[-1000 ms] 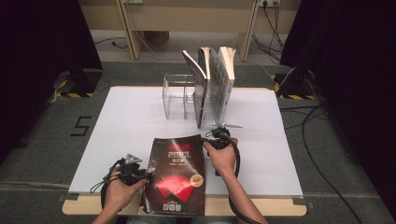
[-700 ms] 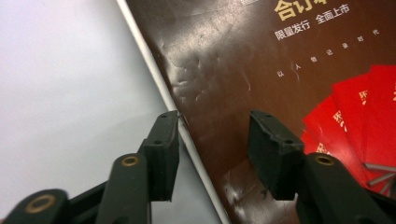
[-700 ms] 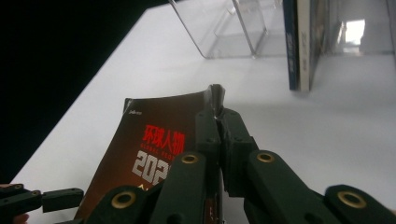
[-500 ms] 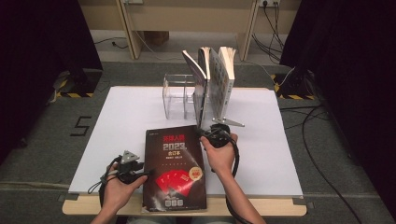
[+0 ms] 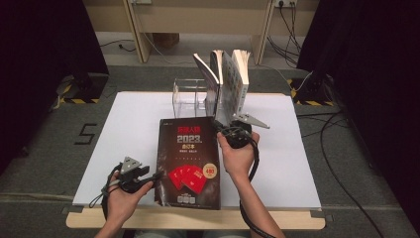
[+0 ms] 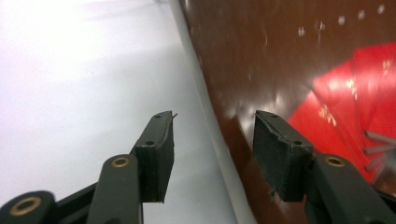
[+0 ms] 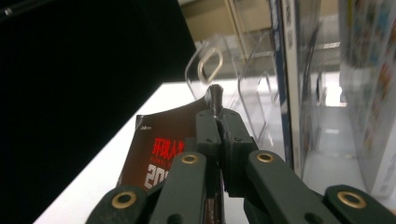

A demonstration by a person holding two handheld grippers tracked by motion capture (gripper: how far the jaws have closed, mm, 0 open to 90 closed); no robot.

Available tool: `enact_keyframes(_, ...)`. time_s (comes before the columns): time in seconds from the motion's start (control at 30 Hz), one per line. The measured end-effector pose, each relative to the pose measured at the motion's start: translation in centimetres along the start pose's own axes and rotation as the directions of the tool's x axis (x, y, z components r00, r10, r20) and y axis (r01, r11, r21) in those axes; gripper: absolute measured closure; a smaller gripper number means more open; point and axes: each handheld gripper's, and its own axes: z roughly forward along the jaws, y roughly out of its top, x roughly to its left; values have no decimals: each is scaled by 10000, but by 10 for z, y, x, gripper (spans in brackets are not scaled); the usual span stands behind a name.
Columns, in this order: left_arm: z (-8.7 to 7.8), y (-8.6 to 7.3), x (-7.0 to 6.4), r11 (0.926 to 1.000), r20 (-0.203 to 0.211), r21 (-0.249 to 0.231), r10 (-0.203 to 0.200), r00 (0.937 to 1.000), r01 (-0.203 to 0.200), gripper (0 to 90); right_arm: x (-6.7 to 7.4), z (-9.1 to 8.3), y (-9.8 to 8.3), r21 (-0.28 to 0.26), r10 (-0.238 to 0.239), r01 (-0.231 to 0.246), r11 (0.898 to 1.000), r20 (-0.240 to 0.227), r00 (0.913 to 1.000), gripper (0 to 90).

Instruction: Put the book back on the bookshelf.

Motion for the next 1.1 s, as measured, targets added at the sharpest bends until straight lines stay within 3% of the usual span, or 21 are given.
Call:
enact_keyframes(0.07,-1,0,0,9999,6,-120,21,10000,-21,476,2,-2,4,-186,27,-28,9998,-68,10000,880)
enact_keyframes(0.1,-1,1,0,9999,14,-157,24,10000,-23,476,5,-3,6,-260,-313,316,9992,123,9994,881)
enact_keyframes(0.17,-1,1,0,9998,17,-206,37,10000,-36,476,9,-2,8,-340,-505,512,9981,212,9985,881)
enact_keyframes(0.63,-1,1,-1,9992,93,-379,113,9999,-110,476,24,-2,22,-1134,-648,665,9913,184,9977,881)
enact_keyframes(1.1,-5,6,-8,9956,498,-938,43,9988,4,492,38,16,42,-1759,-958,1013,9792,398,9946,881)
